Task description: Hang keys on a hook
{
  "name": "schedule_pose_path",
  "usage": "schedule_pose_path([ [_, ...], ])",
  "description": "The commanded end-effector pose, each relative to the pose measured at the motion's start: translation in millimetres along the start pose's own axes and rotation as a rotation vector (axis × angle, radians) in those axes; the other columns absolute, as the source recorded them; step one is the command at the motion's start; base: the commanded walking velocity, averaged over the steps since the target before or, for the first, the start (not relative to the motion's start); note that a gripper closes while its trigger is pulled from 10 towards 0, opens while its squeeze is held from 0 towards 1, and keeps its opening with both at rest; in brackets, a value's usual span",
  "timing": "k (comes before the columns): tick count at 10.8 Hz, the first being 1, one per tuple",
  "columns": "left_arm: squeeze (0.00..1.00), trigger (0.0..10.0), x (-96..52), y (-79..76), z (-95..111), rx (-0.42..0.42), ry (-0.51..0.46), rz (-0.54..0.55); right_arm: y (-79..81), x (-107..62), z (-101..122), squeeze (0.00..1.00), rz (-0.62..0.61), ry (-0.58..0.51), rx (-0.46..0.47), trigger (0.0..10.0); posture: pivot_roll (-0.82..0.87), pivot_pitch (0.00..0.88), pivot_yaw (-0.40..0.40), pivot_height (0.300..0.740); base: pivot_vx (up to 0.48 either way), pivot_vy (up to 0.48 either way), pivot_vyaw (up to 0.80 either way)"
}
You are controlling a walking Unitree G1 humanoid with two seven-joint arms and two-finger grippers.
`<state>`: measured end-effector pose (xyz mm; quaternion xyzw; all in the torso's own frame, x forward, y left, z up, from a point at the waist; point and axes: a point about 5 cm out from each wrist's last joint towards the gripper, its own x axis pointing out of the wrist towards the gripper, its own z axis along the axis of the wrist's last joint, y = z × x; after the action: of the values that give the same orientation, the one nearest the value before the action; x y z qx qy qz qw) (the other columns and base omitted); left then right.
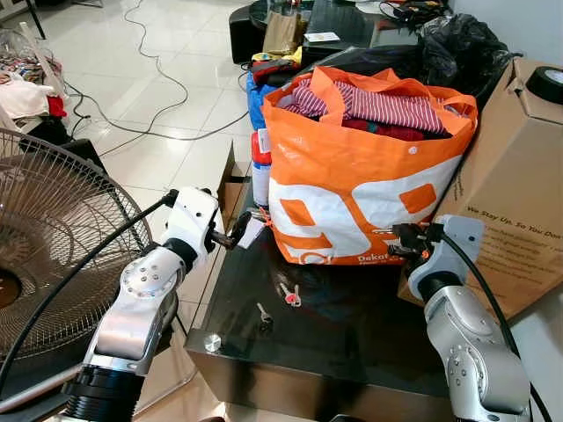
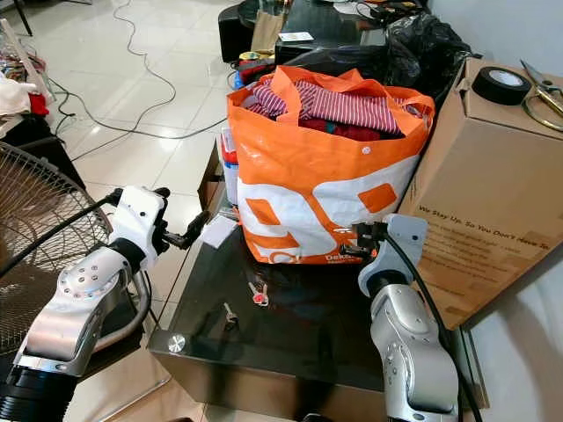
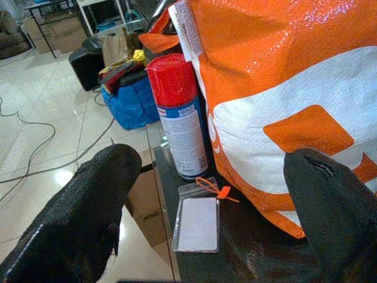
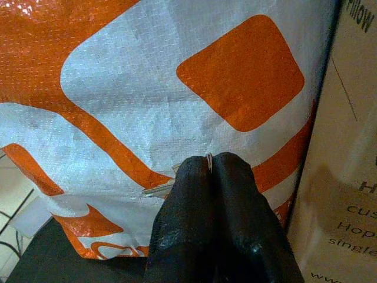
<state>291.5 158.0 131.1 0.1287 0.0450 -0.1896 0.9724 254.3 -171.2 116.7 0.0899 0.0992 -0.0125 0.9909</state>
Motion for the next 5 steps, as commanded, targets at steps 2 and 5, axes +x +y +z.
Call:
schedule_pose_path([
  [2,0.0,10.0,0.2,1.8,1.1,0.013,-0.003,0.009,3.5,2.3,3.6,0.0,0.009,-0.002,-0.012,0.0,-0.05,0.0,0.008,0.74,0.0,0.0,0.0],
  [5,0.0,10.0,0.8,0.7,1.3,0.016,-0.006,0.006,3.2,2.4,3.9,0.0,0.009,-0.002,-0.018,0.0,-0.06,0.0,0.012,0.74,-0.187,0.0,0.0],
])
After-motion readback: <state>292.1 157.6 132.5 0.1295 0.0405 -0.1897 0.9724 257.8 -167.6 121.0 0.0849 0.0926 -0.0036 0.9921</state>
